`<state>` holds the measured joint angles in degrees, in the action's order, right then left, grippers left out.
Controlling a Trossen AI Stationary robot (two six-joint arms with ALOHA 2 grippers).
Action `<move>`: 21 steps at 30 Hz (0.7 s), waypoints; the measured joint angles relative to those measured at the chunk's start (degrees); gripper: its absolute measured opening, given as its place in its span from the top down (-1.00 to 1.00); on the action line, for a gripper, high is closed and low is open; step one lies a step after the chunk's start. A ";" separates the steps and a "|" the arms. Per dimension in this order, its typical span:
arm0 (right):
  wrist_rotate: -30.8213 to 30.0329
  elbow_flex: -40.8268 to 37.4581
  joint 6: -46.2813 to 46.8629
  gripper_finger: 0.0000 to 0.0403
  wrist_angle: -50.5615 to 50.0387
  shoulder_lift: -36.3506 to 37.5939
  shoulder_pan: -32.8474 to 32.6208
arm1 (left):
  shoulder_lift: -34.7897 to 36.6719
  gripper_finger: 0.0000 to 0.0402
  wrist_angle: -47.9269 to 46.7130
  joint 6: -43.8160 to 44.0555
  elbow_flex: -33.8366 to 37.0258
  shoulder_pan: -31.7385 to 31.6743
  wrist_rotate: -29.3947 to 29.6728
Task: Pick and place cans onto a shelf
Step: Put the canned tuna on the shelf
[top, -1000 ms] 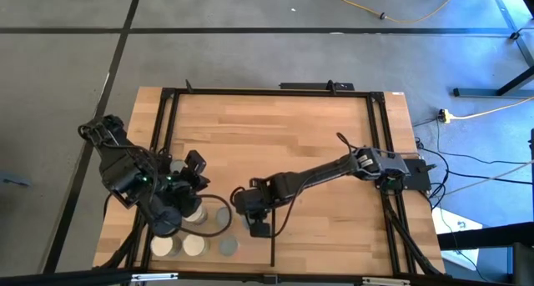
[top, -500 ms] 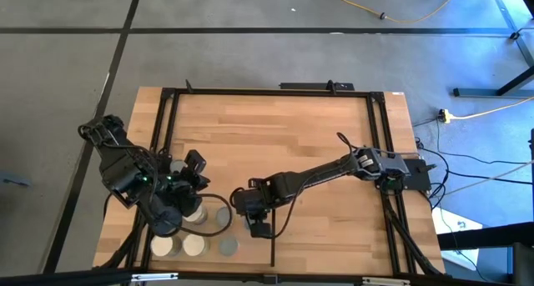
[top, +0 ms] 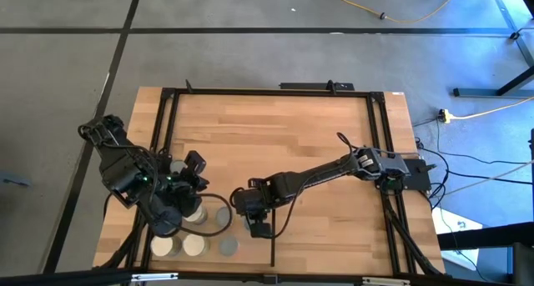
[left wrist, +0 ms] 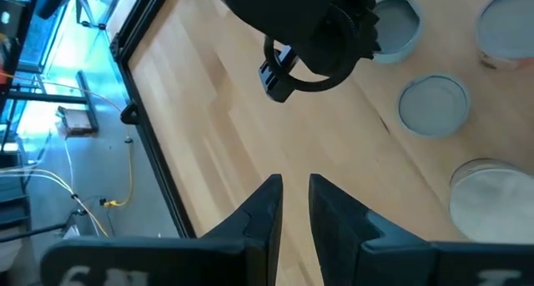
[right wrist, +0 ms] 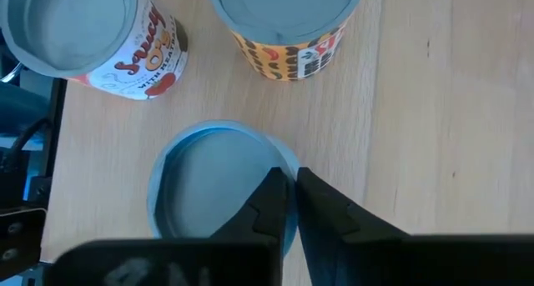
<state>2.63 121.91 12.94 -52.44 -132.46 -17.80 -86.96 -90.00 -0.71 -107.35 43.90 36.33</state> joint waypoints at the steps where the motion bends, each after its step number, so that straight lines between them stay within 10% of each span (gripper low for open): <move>1: 0.00 0.00 0.07 0.86 0.02 0.00 0.00 | 0.00 0.73 0.00 0.58 0.00 0.00 -0.02; 21: -0.37 2.61 -1.63 0.65 1.41 0.13 0.00 | 0.00 0.73 -0.02 7.70 0.00 1.65 -3.04</move>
<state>2.26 124.52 11.31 -51.03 -132.33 -17.80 -86.96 -90.02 6.99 -107.35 45.55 33.30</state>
